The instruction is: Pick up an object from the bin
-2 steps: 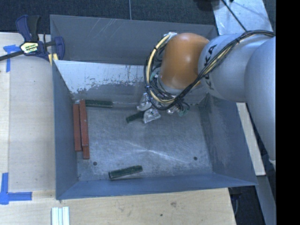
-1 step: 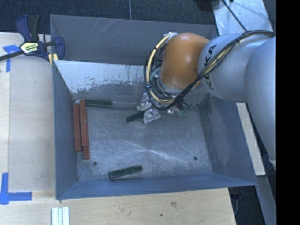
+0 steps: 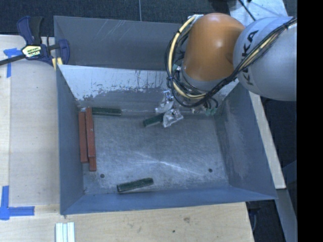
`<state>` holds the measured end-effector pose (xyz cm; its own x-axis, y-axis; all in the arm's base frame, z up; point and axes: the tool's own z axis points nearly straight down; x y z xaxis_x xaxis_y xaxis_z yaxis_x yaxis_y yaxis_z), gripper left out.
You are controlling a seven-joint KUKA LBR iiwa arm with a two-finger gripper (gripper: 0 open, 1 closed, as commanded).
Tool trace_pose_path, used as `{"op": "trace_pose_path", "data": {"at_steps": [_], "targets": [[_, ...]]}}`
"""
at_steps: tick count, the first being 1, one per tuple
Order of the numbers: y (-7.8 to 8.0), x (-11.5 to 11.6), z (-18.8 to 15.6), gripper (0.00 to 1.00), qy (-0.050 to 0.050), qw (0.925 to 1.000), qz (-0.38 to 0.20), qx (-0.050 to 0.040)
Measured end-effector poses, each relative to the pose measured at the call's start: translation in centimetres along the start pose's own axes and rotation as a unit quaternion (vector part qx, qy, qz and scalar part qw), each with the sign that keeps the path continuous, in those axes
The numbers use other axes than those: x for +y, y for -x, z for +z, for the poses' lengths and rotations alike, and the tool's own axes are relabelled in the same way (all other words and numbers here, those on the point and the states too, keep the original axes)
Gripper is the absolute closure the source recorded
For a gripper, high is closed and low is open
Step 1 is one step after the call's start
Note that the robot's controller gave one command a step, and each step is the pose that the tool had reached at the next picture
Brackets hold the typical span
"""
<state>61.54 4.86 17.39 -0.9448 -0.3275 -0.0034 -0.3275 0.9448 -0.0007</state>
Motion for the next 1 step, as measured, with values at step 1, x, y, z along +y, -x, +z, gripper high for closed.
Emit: {"op": "trace_pose_path", "data": {"at_steps": [1], "targets": [[0.00, 0.00, 0.00, 1.00, 0.000, 1.0000, 0.000, 0.0000]]}}
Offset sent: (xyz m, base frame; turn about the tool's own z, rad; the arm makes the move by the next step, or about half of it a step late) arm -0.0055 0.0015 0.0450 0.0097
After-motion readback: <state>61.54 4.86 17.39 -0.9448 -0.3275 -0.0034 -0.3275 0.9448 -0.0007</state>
